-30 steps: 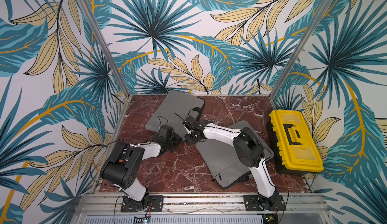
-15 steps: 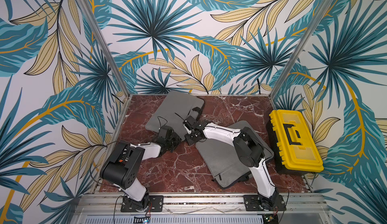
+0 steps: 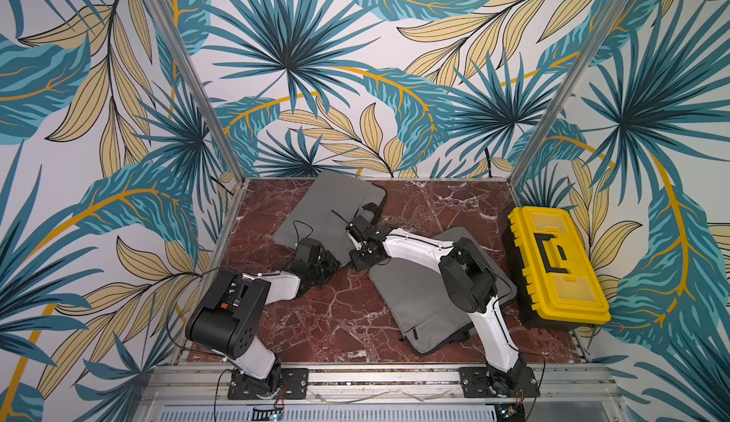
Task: Open the zippered laptop bag and take out the laptop
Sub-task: Unzip the zipper on the zippered laptop bag.
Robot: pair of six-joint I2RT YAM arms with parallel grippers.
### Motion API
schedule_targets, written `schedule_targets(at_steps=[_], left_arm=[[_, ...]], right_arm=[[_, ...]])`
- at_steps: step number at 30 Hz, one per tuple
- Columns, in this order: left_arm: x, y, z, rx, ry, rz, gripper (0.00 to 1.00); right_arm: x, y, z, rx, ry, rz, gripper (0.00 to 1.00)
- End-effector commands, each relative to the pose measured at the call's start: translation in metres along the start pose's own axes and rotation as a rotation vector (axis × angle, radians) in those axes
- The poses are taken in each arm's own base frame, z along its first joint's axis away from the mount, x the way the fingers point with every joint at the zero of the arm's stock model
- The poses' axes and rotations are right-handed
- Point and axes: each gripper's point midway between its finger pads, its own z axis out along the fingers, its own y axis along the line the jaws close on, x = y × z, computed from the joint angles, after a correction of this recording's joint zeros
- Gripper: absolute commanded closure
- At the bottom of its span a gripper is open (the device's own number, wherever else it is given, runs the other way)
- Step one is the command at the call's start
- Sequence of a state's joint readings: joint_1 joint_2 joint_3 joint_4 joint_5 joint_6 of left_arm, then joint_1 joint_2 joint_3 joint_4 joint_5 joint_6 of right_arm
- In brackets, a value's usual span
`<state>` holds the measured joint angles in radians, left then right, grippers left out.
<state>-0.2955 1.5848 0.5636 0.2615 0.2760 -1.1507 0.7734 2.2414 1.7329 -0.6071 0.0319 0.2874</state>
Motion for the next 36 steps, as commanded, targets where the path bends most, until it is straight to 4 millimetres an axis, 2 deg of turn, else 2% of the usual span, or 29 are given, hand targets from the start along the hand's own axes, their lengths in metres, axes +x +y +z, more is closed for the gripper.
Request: schedule_targets(at_steps=[1, 8, 17, 36], left_arm=[[0.006, 0.03, -0.008, -0.078, 0.012, 0.0, 1.0], [0.002, 0.028, -0.015, -0.058, 0.003, 0.016, 1.0], [-0.006, 0.036, -0.026, -0.054, -0.024, 0.015, 1.0], [-0.037, 0.052, -0.066, -0.166, -0.152, 0.062, 1.0]], right_arm=[[0.004, -0.033, 0.006, 0.104, 0.032, 0.037, 1.0], [-0.004, -0.041, 0.003, 0.107, 0.02, 0.066, 1.0], [-0.008, -0.048, 0.001, 0.113, 0.012, 0.089, 1.0], [-0.011, -0.069, -0.003, 0.148, 0.007, 0.136, 1.0]])
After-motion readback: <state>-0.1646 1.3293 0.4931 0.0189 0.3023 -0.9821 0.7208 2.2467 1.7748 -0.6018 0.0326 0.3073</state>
